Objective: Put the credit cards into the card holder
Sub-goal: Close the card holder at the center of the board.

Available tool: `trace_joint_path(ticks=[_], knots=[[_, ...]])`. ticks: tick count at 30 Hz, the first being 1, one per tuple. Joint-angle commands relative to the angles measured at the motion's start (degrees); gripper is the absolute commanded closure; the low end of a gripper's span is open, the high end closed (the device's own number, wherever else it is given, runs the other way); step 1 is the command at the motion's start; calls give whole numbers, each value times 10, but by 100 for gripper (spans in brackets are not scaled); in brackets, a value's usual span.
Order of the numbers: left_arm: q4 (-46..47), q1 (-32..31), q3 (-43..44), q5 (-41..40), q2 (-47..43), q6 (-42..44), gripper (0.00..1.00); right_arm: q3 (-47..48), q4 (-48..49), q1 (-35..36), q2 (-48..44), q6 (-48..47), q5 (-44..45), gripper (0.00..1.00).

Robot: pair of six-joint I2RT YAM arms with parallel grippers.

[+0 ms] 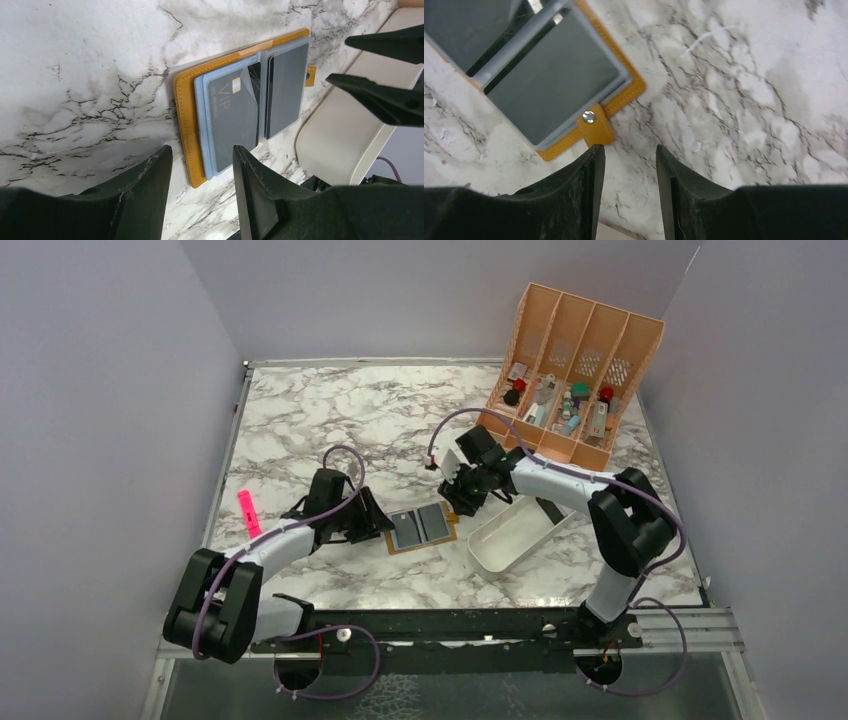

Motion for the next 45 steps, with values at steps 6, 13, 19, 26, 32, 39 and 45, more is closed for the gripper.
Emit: trace_joint_path(ticks=[6,13,19,26,32,39,45], knots=[[26,-3,1,-12,22,-3,47,7,-19,5,49,-82,-90,49],[43,-3,2,-8,36,-20,47,-1,14,7,64,-94,-109,52],[84,-5,-1,37,36,-60,47,-12,52,8,60,-72,-186,69],[103,-7,8,58,-8,-111,47,-51,132,10,35,20,-249,89],[103,-8,25,63,-35,-143,47,-99,218,10,-1,107,-267,99],[90,-16,25,37,-62,-160,47,-110,282,10,18,153,-302,96],[104,-32,23,34,-74,-177,47,-98,279,10,23,176,-294,89]])
